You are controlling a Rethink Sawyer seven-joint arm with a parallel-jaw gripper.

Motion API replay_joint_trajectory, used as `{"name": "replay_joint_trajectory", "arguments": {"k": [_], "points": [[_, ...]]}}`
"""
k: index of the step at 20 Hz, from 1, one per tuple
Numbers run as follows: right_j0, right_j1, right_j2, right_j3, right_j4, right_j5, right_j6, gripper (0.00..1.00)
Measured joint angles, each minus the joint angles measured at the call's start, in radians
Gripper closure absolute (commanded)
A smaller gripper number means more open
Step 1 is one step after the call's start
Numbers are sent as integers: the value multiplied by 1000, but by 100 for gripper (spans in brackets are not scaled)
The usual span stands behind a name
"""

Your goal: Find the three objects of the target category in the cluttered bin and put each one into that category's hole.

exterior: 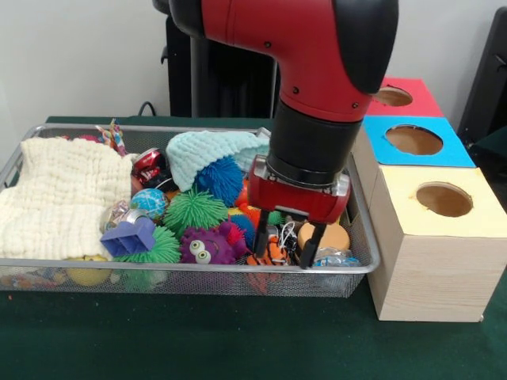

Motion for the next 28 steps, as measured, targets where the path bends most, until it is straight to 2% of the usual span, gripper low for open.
{"name": "replay_joint_trajectory", "arguments": {"k": [10,18,24,27,28], "points": [[-49,-30,10,1,-2,0,0,0],[-77,-51,53,1,-49,0,0,0],[-89,-62,103,1,-98,0,0,0],[-106,-68,143,-1,-152,0,-6,0],[-115,-70,168,-5,-193,1,-16,0]]}}
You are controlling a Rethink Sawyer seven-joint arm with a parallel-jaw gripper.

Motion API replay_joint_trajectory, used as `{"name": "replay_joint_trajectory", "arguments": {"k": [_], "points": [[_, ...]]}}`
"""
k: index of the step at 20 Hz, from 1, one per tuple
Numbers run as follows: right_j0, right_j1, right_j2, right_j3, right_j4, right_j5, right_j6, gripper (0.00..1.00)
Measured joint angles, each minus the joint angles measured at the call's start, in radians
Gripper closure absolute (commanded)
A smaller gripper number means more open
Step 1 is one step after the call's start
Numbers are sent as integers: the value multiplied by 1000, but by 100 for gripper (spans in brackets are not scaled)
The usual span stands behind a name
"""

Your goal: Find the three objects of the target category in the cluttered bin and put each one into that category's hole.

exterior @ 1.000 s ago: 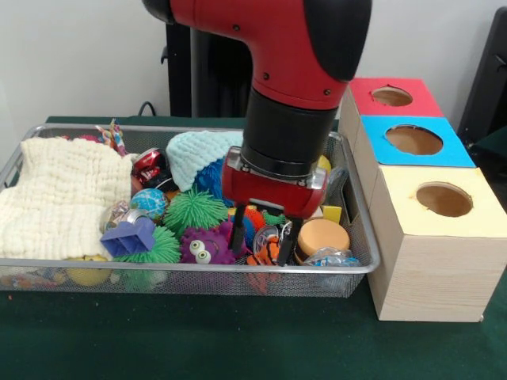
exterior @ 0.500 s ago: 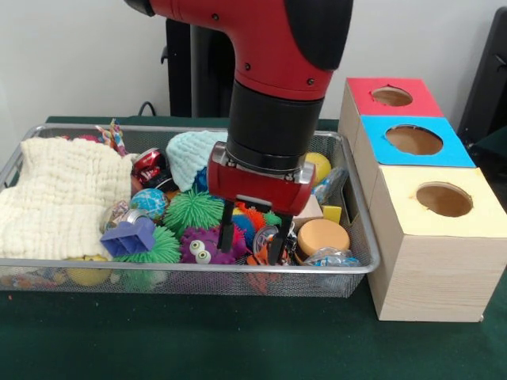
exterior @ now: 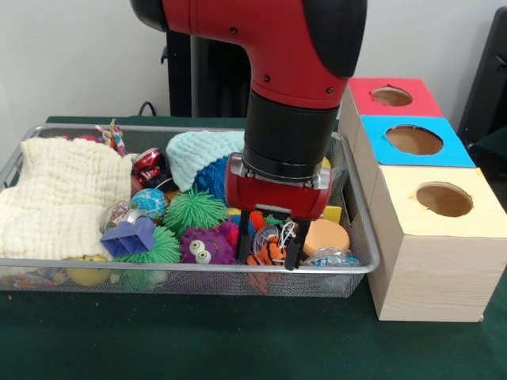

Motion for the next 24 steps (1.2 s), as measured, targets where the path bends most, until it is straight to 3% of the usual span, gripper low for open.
{"name": "replay_joint_trajectory", "arguments": {"k": [9,24], "points": [[-77,-7,153,-4,-146,2,-95,0],[-140,-8,261,-4,-226,2,-111,0]]}}
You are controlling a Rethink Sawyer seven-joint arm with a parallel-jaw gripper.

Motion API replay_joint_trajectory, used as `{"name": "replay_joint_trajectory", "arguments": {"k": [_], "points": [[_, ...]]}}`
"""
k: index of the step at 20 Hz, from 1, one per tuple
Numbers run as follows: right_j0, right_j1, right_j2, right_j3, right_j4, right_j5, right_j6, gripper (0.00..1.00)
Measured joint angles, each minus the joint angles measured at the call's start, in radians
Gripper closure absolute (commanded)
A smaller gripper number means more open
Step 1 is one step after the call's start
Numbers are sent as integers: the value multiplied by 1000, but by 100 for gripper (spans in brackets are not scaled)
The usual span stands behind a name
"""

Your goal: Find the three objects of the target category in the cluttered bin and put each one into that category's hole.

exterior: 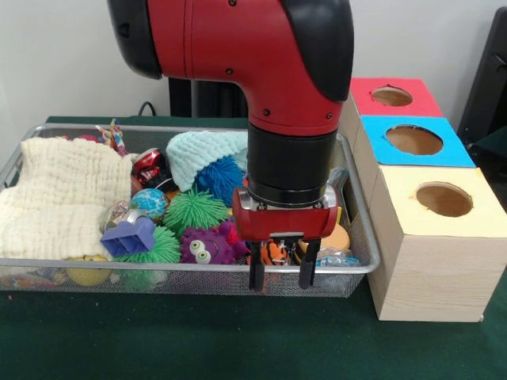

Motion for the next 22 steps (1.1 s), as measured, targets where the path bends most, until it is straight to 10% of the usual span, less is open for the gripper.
{"name": "replay_joint_trajectory", "arguments": {"k": [6,16,22], "points": [[74,0,-88,3,83,13,73,0],[178,-42,-208,117,371,17,512,0],[181,-51,-245,153,408,17,616,0]]}}
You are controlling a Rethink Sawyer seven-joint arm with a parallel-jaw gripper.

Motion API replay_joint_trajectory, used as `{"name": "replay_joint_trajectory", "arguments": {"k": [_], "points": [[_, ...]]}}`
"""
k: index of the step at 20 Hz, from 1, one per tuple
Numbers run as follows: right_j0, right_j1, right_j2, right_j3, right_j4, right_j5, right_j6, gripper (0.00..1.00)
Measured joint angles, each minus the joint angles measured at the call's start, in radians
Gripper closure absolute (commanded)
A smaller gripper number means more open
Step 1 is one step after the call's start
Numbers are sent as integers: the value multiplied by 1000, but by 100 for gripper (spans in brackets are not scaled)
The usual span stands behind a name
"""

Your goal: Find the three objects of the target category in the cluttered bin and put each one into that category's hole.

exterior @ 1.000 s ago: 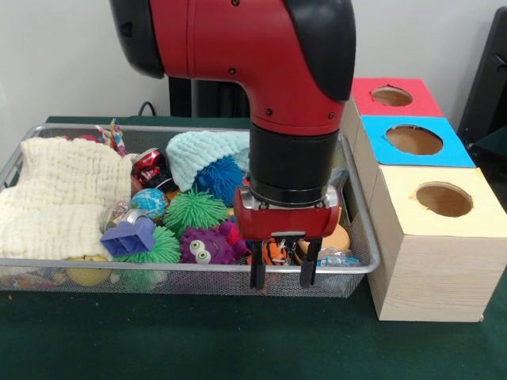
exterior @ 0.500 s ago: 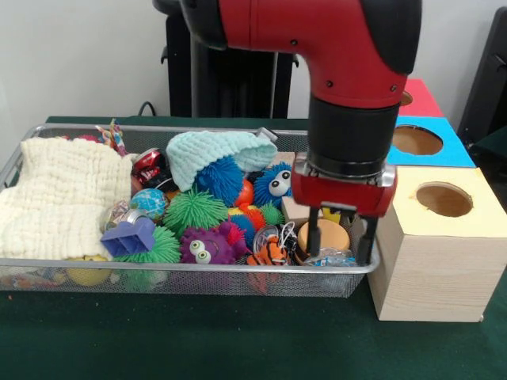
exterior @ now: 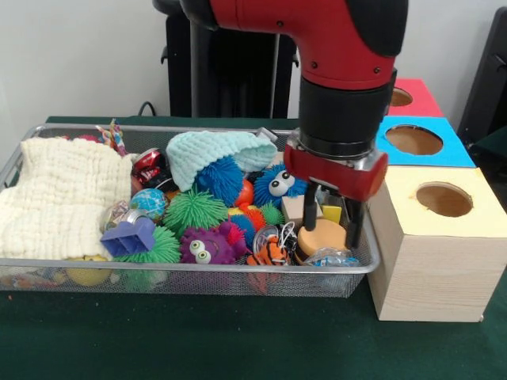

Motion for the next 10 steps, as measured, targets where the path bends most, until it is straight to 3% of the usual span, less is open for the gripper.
{"name": "replay_joint_trajectory", "arguments": {"k": [10], "points": [[2,-2,-57,61,38,0,18,0]]}}
